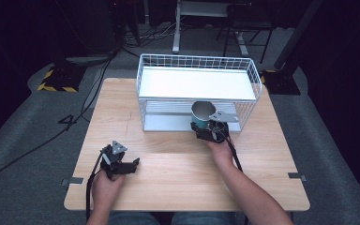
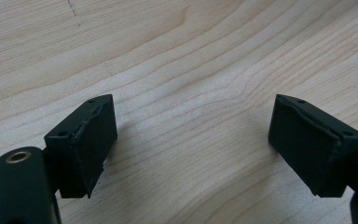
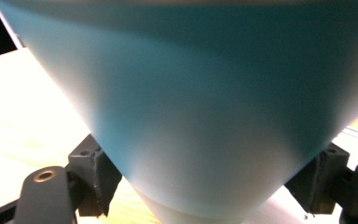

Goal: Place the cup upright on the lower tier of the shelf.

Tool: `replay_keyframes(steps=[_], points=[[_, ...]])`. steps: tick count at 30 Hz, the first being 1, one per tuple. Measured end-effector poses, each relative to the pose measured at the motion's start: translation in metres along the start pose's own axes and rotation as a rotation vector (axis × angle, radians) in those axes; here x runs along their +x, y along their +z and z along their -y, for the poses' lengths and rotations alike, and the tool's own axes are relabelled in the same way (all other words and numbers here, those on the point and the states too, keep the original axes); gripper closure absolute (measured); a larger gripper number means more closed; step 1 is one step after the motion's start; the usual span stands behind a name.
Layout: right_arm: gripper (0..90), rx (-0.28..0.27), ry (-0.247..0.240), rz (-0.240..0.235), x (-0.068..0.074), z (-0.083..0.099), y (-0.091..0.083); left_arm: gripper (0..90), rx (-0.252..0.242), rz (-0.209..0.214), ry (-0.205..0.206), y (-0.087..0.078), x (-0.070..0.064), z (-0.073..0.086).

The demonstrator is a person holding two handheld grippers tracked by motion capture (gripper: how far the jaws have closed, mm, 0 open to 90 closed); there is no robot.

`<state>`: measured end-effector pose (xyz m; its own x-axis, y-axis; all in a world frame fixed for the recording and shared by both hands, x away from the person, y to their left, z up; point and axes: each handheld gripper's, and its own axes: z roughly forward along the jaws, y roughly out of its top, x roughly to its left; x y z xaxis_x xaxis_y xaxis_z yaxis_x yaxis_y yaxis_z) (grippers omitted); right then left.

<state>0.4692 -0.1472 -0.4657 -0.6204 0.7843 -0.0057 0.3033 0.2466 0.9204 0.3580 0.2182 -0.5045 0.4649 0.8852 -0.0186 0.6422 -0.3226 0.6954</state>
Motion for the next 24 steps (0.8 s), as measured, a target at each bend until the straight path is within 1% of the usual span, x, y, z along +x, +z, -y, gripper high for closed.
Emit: replay_keyframes(steps=[3, 4, 5, 6, 7, 9, 13, 15, 19, 24], points=[[23.3, -0.002, -0.003, 0.001, -0.001, 0.002, 0.005, 15.9, -0.001, -0.002, -0.006, 0.0, -0.001, 0.0], [23.3, 0.005, 0.003, -0.001, -0.002, 0.002, 0.008, 15.9, -0.001, -0.002, -0.006, 0.0, -0.001, 0.0], [23.3, 0.017, -0.005, 0.003, -0.003, 0.0, 0.015, 15.9, 0.0, -0.002, -0.006, 0.0, -0.001, 0.0], [23.3, 0.018, -0.006, 0.005, -0.003, -0.001, 0.018, 15.9, -0.001, -0.002, -0.007, 0.0, -0.001, 0.0], [23.3, 0.006, -0.01, 0.005, -0.003, -0.001, 0.021, 15.9, -0.001, -0.002, -0.006, 0.0, -0.001, 0.0], [23.3, 0.021, -0.005, 0.005, -0.004, -0.001, 0.027, 15.9, 0.0, -0.002, -0.008, 0.0, -0.001, 0.0], [23.3, 0.014, 0.0, 0.011, -0.005, -0.003, 0.038, 15.9, 0.0, -0.002, -0.008, 0.0, -0.001, 0.0], [23.3, 0.011, -0.006, 0.015, -0.005, -0.005, 0.044, 15.9, 0.0, -0.002, -0.008, 0.0, -0.001, 0.0], [23.3, 0.016, 0.009, 0.025, -0.006, -0.004, 0.054, 15.9, 0.0, -0.002, -0.008, 0.0, -0.001, 0.0], [23.2, 0.011, 0.01, 0.04, -0.006, -0.005, 0.064, 15.9, 0.002, -0.002, -0.008, -0.001, -0.001, 0.001]])
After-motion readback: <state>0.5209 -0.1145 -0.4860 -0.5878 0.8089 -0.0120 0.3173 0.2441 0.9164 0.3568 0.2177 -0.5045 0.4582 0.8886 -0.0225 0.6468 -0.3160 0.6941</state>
